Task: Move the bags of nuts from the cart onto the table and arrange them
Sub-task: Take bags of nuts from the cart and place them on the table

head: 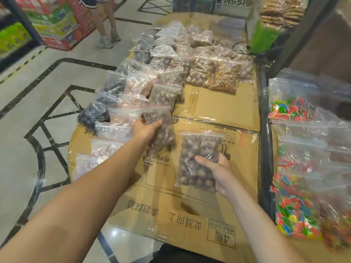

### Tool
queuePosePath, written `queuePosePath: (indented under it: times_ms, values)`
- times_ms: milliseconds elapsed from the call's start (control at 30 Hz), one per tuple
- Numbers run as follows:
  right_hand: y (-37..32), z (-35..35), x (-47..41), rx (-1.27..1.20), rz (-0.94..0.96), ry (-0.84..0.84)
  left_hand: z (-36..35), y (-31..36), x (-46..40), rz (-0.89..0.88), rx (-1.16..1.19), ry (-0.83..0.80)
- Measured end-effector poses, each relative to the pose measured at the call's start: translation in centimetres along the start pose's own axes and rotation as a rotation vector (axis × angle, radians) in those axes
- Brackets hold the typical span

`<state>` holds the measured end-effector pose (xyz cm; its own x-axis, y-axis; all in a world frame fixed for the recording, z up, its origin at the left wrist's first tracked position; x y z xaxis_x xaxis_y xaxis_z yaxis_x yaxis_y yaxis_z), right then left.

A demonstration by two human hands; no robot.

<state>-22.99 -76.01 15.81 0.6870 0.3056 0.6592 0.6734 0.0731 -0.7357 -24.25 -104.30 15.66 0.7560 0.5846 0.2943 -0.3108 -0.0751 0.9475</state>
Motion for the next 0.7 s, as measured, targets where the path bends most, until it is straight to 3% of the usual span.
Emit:
queuePosePath:
  times_ms: [67, 300, 500, 700]
  values:
    - [-0.2, -0.4, -0.9, 0.029, -0.008, -0.012, 0.1, 0.4, -0.3, -0.022, -0.150, 0.025]
    - [1.3, -1.6, -0.7, 0.038, -0.054, 0.005, 0.1, 2.5, 3.1, -0.101, -0.342, -0.070]
    - [4.3, -5.1, -0.5, 0.002, -0.121, 0.054, 5.0, 5.7, 8.8, -0.423, -0.689, -0.214]
    - [3.8, -11.7, -2.6, 0.035, -0.132, 0.079, 10.6, 5.4, 12.0, -0.619, -0.959, -0.166]
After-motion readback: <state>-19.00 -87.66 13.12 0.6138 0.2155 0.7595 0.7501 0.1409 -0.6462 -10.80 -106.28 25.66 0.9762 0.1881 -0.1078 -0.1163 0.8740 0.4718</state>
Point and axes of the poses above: each hand's wrist, its own x-axis away from the middle knuckle, its own z-axis out of the back of the hand, y = z × x, the point moved 7 cm from there along -x, towards the middle knuckle, and after that the axes turned 12 degrees about -z, right-handed, at the moved point
